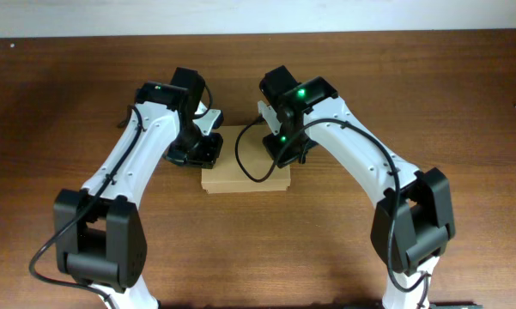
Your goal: Pack container
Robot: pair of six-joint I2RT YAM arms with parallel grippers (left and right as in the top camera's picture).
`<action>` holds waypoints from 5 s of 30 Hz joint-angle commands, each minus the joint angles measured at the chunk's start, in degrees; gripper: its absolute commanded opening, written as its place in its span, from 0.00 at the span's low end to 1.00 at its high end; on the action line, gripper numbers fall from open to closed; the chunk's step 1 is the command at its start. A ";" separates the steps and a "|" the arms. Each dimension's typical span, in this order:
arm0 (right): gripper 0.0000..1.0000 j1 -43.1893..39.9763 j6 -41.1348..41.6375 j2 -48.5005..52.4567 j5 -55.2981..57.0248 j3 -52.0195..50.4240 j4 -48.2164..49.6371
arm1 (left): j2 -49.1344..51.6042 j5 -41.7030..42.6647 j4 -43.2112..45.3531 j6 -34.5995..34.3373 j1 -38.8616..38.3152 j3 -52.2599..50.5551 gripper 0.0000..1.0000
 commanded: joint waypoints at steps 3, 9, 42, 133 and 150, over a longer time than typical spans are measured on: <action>0.04 0.20 0.74 -0.48 -1.18 -2.60 1.22 | 0.55 0.61 1.84 0.68 -0.04 -2.38 0.02; 0.04 -0.07 0.74 -1.11 -0.48 1.20 1.18 | 0.52 -0.52 -0.59 0.68 -0.02 1.97 0.01; 0.04 -19.91 7.85 -16.96 12.55 80.43 -20.52 | -14.86 -24.57 -13.03 -0.85 9.79 78.42 0.40; 0.99 -29.99 5.25 -105.72 19.15 -55.80 24.92 | -21.55 -24.55 -27.19 -0.81 9.79 78.58 1.00; 0.99 -32.87 5.20 -107.49 15.56 -85.90 41.77 | -21.55 -24.55 -27.19 -0.81 9.79 78.58 1.00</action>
